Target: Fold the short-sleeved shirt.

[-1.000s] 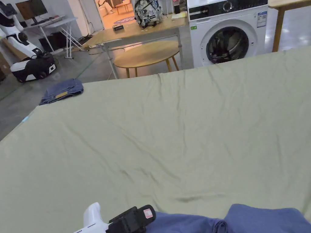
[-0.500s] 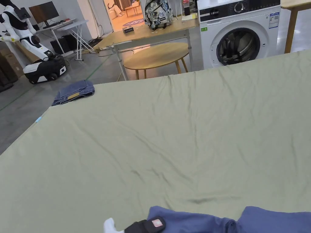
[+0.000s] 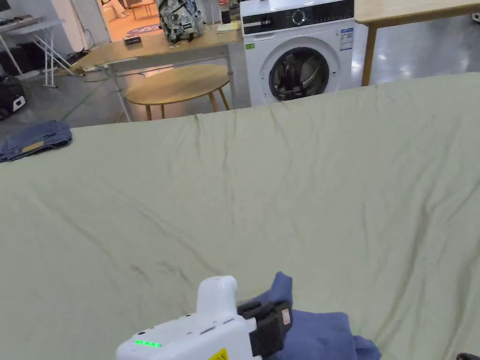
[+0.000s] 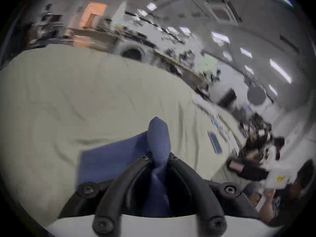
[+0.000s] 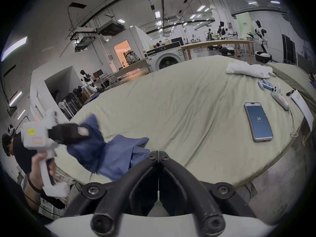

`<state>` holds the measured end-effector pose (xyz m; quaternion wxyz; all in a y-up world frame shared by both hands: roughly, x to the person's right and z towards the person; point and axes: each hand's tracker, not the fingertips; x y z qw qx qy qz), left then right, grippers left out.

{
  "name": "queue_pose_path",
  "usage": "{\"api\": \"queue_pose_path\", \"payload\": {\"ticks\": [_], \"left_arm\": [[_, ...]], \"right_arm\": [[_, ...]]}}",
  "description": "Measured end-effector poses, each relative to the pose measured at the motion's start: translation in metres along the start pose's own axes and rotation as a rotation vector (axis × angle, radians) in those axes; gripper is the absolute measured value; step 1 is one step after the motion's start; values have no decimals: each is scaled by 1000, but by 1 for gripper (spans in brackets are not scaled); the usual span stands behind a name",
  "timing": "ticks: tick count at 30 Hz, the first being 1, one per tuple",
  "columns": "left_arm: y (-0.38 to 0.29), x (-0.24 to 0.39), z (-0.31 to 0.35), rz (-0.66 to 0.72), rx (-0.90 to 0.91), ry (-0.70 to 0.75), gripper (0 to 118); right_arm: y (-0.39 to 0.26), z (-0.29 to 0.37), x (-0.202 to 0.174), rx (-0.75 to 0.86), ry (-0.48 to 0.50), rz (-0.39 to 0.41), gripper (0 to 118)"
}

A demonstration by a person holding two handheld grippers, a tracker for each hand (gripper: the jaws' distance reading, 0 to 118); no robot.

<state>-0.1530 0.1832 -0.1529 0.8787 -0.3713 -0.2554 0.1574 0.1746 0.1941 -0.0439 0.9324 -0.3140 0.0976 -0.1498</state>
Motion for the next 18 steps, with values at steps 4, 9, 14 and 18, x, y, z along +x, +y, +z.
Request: {"api": "queue_pose_path", "payload": {"ticks": [4, 9, 14, 18], "left_arm": [[-15, 18, -45, -18, -62, -99, 53], [-5, 14, -26, 15, 22, -152, 71], [-25, 14, -53, 22, -107, -77, 1], [-54, 17, -101, -46, -298, -2, 1]], "right_arm": [[-5, 4, 8, 6, -28, -5, 0], [-12, 6, 18, -7, -43, -16, 0], [-16, 0, 19, -25, -38, -39, 0], [-18, -12, 6, -53, 21, -34, 0]]}}
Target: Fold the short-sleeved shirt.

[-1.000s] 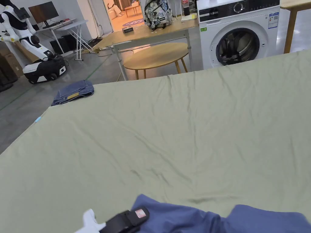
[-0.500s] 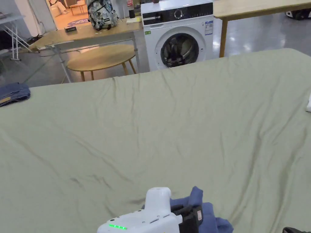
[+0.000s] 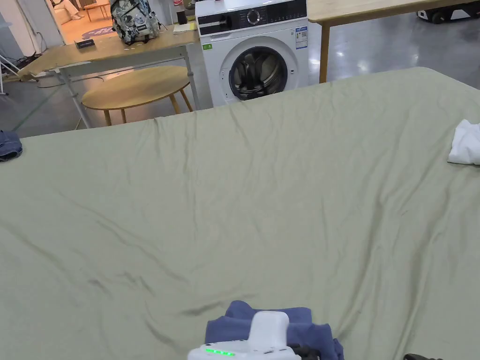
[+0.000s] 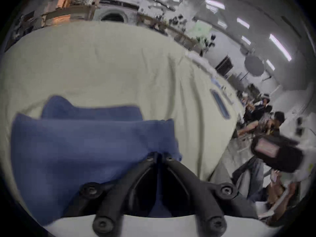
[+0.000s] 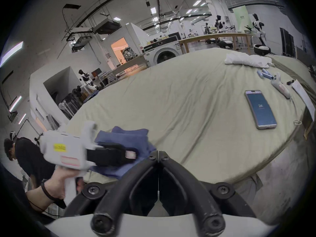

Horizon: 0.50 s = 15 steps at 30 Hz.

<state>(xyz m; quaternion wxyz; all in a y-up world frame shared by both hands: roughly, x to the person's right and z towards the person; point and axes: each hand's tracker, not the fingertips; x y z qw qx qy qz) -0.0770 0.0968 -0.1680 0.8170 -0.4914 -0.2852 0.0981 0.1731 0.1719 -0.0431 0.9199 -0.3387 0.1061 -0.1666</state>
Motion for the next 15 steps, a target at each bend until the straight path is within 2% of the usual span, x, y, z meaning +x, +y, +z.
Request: {"api": "queue_pose_path", "payload": {"ticks": [3, 4, 5, 7, 8, 10, 12, 13, 14, 15], "left_arm": [[6, -3, 19, 70, 71, -55, 2], [7, -5, 31, 85, 108, -79, 17], [6, -6, 47, 77, 171, -96, 38], [9, -15, 85, 56, 248, -106, 86], [7, -24, 104, 60, 268, -107, 90], [1, -49, 136, 121, 338, -82, 90], [-9, -80, 156, 211, 363, -91, 90], [-16, -97, 162, 263, 373, -102, 90], [-20, -111, 167, 312, 370, -105, 90], [-25, -124, 166, 359, 353, -112, 90]], "right_arm": [[1, -22, -15, -59, 25, 44, 0], [0, -30, -19, -66, 32, 57, 0], [1, -42, -24, -100, 68, 69, 0], [1, -65, -32, -148, 115, 78, 0], [1, -77, -37, -174, 130, 97, 0], [2, -100, -45, -224, 125, 132, 0], [0, -124, -48, -307, 30, 164, 0], [-3, -138, -47, -361, -54, 173, 0], [-6, -145, -43, -407, -41, 154, 0], [-5, -143, -41, -366, -11, 137, 0]]}}
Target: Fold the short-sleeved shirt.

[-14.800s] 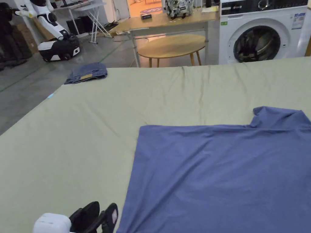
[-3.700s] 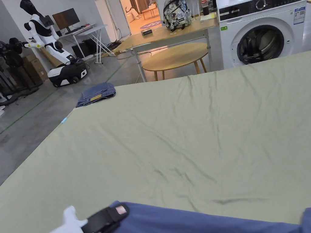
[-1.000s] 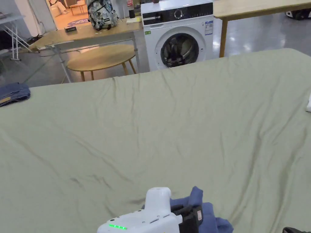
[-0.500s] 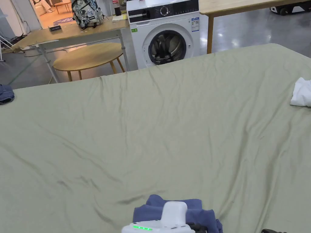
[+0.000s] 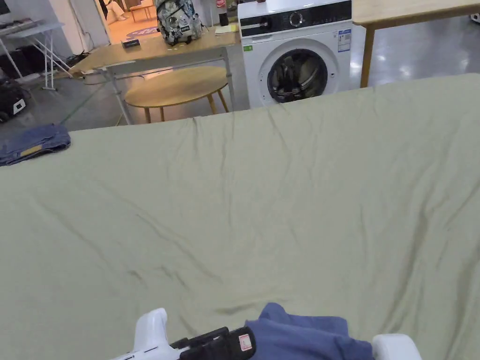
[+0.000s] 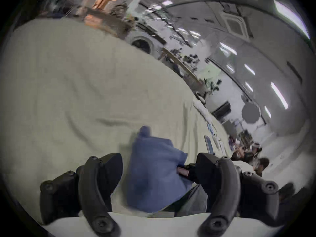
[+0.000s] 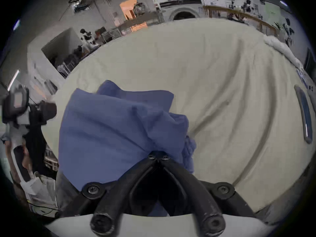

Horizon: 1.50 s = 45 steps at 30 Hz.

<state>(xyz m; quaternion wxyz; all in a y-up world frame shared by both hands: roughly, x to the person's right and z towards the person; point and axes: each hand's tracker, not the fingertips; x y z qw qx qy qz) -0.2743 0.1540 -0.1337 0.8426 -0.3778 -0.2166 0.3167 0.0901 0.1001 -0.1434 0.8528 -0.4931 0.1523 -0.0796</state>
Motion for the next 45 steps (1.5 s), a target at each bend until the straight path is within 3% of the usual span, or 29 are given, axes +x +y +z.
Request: {"api": "queue_pose_path", "payload": {"ticks": [3, 9, 10, 12, 14, 16, 18, 20, 21, 27, 32, 36, 38, 39, 40, 43, 45], "left_arm": [[-7, -24, -12, 87, -42, -22, 90], [-26, -27, -79, 44, -176, -27, 90], [-27, -24, -84, 20, -183, -62, 85], [-24, -16, -83, 28, -150, -78, 41], [-20, -19, -82, 92, -158, -29, 37], [-14, -24, -67, 95, -113, -116, 36], [-2, -30, -41, 175, -86, -121, 36], [11, -50, 9, 168, -2, -116, 36], [20, -65, 35, 137, 39, -40, 36], [61, -170, 196, 255, 193, 278, 36], [90, -198, 235, 323, 205, 435, 36], [107, -219, 245, 203, 261, 566, 41], [115, -213, 253, 174, 289, 676, 79], [117, -200, 258, 166, 307, 744, 84], [118, -190, 264, 153, 352, 791, 84], [120, -126, 269, -78, 390, 879, 84], [115, -79, 267, -238, 432, 848, 84]], "right_arm": [[-3, 3, 3, 18, 0, -6, 0], [-2, 4, 4, 18, 8, -24, 0], [-1, 5, 2, 15, 6, -22, 0], [0, 9, -1, 15, -1, -18, 0], [3, 24, -7, 32, 9, -24, 0], [4, 35, -7, 75, 42, -44, 0], [8, 42, -5, 100, 79, -82, 0], [12, 46, -5, 109, 84, -83, 0], [13, 47, -5, 110, 92, -81, 0], [17, 41, -11, 98, 122, -55, 0], [17, 36, -11, 78, 124, -41, 0], [18, 43, -10, 92, 126, -10, 0], [21, 49, -11, 117, 122, 3, 0], [24, 51, -10, 124, 121, 13, 0], [28, 54, -9, 148, 106, 27, 0], [44, 66, -6, 230, 67, 58, 0], [54, 79, -7, 309, 38, 90, 0]]}}
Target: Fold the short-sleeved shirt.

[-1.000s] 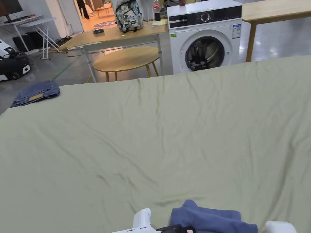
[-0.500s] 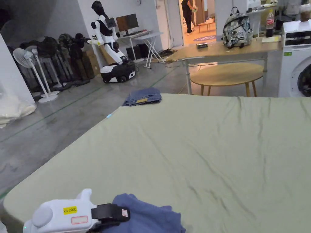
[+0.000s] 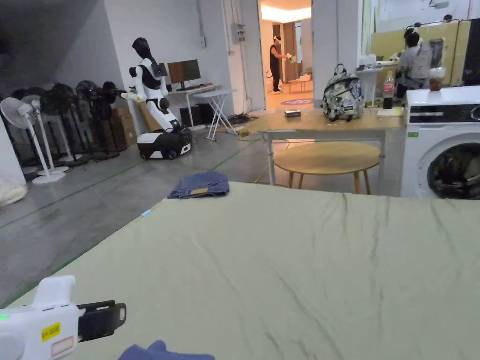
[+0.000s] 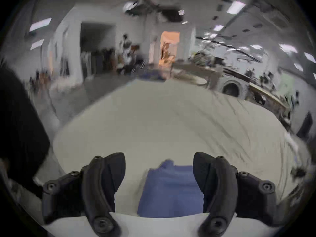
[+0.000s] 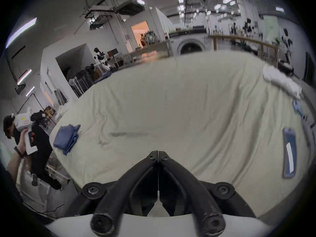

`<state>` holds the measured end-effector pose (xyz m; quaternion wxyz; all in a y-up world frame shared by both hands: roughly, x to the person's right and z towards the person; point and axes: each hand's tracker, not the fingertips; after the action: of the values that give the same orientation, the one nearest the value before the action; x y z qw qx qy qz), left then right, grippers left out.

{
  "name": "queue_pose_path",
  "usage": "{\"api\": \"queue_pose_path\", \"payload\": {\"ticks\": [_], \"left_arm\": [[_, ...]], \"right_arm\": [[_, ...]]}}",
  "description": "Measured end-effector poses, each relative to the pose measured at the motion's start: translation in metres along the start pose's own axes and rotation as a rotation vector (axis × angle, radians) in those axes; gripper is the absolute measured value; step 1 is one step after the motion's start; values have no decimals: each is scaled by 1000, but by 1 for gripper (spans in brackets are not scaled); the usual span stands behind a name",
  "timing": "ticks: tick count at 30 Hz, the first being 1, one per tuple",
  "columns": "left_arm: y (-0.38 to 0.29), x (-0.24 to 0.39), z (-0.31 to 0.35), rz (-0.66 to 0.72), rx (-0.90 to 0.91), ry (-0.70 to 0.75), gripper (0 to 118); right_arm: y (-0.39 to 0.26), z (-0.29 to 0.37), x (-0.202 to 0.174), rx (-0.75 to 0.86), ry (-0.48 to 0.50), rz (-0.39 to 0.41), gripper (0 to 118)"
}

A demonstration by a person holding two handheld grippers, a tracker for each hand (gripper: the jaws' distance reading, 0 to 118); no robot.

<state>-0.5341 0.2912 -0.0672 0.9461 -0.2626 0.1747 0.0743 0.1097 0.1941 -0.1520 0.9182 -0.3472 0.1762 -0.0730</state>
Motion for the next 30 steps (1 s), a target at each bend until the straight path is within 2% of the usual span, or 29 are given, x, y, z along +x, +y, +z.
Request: {"api": "queue_pose_path", "payload": {"ticks": [1, 2, 8, 12, 15, 17, 18, 20, 21, 22, 23, 25, 30], "left_arm": [[5, 19, 16, -40, 51, -10, 84], [7, 10, 18, -35, 84, 4, 84], [3, 112, 78, -93, 341, -209, 84], [-10, 171, 91, -185, 471, -187, 84], [-24, 214, 101, -201, 558, -79, 82], [-29, 226, 106, -145, 526, -129, 74], [-30, 232, 110, -110, 527, -151, 65], [-32, 241, 116, -129, 523, -162, 61], [-34, 244, 118, -128, 519, -169, 52], [-35, 247, 117, -143, 510, -201, 30], [-36, 250, 117, -158, 498, -215, 14], [-42, 257, 118, -176, 490, -208, 0], [-51, 261, 114, -207, 439, -222, 0]], "right_arm": [[6, 3, 3, 41, -14, 20, 0], [13, 9, 2, 88, -39, 37, 0], [44, 44, -11, 332, -85, 151, 0], [58, 55, -18, 402, -106, 169, 0], [64, 61, -21, 445, -127, 138, 0], [61, 65, -24, 455, -150, 131, 0], [57, 66, -25, 468, -155, 137, 0], [51, 69, -28, 485, -166, 160, 0], [50, 69, -29, 488, -171, 170, 0], [47, 70, -30, 485, -177, 173, 0], [45, 72, -32, 484, -184, 166, 0], [44, 73, -32, 478, -169, 146, 0], [43, 74, -37, 482, -179, 182, 0]]}}
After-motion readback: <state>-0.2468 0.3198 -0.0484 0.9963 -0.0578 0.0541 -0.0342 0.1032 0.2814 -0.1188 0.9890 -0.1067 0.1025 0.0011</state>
